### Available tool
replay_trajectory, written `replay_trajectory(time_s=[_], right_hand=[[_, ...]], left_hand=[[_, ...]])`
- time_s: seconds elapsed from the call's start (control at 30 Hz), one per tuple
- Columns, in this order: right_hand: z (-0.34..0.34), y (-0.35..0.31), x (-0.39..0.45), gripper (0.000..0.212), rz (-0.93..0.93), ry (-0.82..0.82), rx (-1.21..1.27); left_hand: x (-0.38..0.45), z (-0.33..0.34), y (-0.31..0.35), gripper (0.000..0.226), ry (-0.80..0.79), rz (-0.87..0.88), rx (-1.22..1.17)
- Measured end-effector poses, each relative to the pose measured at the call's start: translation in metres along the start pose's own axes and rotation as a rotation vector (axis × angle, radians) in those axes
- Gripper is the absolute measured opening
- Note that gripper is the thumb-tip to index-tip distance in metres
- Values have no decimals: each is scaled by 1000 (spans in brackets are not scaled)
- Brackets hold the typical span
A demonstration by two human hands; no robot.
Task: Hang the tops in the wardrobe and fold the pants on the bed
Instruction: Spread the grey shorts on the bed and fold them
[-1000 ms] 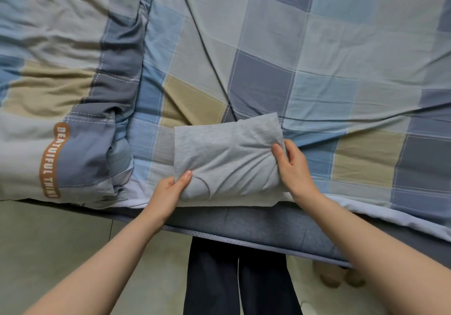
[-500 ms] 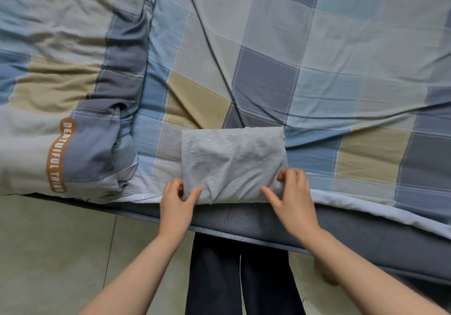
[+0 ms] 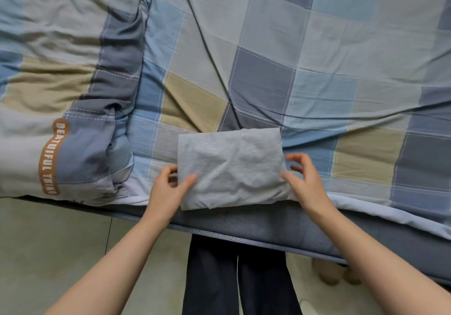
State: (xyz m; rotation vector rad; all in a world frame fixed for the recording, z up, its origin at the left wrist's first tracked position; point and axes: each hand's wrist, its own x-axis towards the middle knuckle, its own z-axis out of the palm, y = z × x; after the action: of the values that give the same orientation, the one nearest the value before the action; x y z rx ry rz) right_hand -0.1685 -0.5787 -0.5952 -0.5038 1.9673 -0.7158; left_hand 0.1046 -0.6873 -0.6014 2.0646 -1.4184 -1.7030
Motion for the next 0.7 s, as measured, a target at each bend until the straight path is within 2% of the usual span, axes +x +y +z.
replay_trajectory(time_s=[0.07, 0.13, 0.2, 0.43, 0.57, 0.63, 0.7], right_hand=[[18, -21, 15, 25, -10, 50, -20], [35, -35, 29, 25, -7, 108, -134], [42, -39, 41, 29, 16, 181, -173], [35, -15, 42, 22, 200, 311, 91], [30, 5, 11, 28, 93, 164, -5], [35, 13, 2, 45, 94, 16, -50], [42, 17, 1, 57, 100, -44, -110]], left_hand=[[15, 8, 17, 22, 96, 22, -6], [29, 17, 27, 35, 140, 39, 28], [36, 22, 32, 39, 194, 41, 11], [36, 31, 18, 42, 342, -157, -46], [19, 35, 4, 47, 260, -183, -82], [11, 39, 0, 39, 200, -193, -126], [6, 42, 0, 32, 180, -181, -179]])
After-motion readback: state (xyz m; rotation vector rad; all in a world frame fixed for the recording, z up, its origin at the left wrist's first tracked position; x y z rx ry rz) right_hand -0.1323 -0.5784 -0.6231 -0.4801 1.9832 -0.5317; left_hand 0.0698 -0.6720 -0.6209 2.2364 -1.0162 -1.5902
